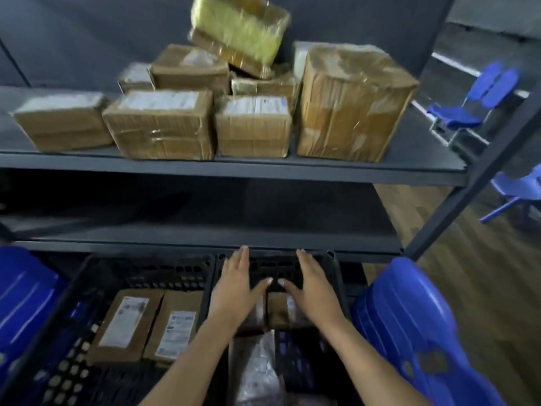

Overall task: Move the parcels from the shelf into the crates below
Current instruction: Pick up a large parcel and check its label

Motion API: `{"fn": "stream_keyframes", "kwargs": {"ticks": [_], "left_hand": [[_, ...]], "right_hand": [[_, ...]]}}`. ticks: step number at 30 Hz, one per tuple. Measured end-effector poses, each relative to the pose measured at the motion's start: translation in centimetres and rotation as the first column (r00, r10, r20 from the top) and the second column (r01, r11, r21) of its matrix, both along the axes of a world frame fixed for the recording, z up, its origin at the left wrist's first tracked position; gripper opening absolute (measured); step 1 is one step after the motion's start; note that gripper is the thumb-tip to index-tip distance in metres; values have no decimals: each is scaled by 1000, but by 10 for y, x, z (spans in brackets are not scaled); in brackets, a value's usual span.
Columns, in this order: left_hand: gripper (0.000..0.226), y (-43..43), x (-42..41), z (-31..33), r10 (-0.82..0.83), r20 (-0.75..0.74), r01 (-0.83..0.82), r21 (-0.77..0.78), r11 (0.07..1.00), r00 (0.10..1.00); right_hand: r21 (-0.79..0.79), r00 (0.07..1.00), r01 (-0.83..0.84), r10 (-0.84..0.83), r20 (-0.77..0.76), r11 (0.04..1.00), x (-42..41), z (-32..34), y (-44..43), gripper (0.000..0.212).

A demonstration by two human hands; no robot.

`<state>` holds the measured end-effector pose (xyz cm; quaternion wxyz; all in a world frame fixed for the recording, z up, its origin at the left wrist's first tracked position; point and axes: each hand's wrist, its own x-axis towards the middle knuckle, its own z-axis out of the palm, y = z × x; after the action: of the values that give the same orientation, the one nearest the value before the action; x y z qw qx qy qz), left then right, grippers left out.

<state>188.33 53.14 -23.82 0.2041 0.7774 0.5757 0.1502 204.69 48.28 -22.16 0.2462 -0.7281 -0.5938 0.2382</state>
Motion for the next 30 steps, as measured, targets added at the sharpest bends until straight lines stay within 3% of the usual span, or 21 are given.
{"fn": "stream_keyframes", "kwargs": {"ticks": [7,14,19,25,27,30], "left_hand": [[95,44,7,133,-41,119,16,203,979,992],[95,76,44,206,-111,152,64,282,957,982],[93,103,77,224,-140,191,85,272,959,971],[81,141,121,238,-173,287,104,241,965,942],[73,154,130,240,-165,295,102,219,970,941],[69,170,137,238,-140,320,83,186,979,937]], "right_hand": [[275,990,111,-129,48,955,42,84,40,85],[390,965,235,-261,14,890,85,154,61,85],[429,915,365,-404,-1,826,132,184,79,90],[357,932,350,-358,-46,866,179,204,117,100],[334,948,315,-310,-68,889,188,208,129,92],[346,963,262,-224,-146,901,195,212,139,53]]}}
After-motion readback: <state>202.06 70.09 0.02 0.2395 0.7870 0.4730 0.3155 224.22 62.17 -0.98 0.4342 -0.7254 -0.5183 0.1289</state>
